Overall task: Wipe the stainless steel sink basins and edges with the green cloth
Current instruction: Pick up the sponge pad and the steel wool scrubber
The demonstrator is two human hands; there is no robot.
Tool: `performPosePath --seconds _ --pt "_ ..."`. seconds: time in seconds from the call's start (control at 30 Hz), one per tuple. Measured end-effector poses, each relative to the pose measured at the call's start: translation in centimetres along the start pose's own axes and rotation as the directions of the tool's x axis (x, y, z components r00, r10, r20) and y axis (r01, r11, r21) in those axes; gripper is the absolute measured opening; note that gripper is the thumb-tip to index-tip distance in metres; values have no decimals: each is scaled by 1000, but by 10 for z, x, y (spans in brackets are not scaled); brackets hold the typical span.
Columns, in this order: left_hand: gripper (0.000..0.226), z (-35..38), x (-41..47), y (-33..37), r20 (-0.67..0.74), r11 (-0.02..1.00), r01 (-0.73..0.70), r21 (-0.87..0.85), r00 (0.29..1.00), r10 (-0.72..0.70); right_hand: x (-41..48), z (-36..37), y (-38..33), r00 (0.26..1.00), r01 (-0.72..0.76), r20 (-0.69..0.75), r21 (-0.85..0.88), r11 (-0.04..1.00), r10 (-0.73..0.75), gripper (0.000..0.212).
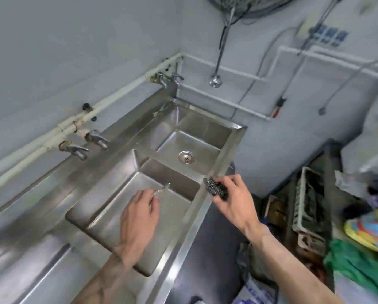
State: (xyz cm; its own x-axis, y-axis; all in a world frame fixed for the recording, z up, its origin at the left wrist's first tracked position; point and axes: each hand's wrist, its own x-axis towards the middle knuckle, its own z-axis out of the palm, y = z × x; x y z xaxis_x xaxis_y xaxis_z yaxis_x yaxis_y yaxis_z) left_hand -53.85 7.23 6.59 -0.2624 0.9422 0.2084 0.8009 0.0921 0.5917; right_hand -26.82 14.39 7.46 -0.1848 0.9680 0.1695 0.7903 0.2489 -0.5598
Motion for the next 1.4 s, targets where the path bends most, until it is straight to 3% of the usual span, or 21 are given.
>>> performPosePath --seconds 0.17,0.33,0.57,0.73,0.87,0.97,1.13,1.4 --pt "10 39 -37 101 115 985 -161 -54 979 167 -99 -81 65 969 -186 -171 -17 982 181 45" --pt "14 93 -92 190 227 932 -317 -172 908 351 -204 -142 130 884 -378 -290 15 926 365 45" --pt "9 174 -195 301 315 846 -501 -181 786 532 -343 -206 227 774 -571 -300 51 819 558 45" --pt "3 240 -255 352 328 744 -646 -170 675 661 -398 -220 284 751 -620 -265 33 784 605 44" --pt "15 287 -297 362 428 724 -674 -146 616 661 -420 -212 321 754 -643 -193 -15 766 629 51" --pt "10 315 -325 344 499 732 -668 -133 593 632 -431 -201 332 765 -641 -151 -79 763 627 55" --pt "31 335 -342 331 550 727 -674 -127 562 617 -434 -188 348 785 -616 -186 -134 776 591 62" --pt "39 350 -323 349 595 717 -685 -126 526 607 -416 -187 364 802 -592 -224 -169 788 554 63"
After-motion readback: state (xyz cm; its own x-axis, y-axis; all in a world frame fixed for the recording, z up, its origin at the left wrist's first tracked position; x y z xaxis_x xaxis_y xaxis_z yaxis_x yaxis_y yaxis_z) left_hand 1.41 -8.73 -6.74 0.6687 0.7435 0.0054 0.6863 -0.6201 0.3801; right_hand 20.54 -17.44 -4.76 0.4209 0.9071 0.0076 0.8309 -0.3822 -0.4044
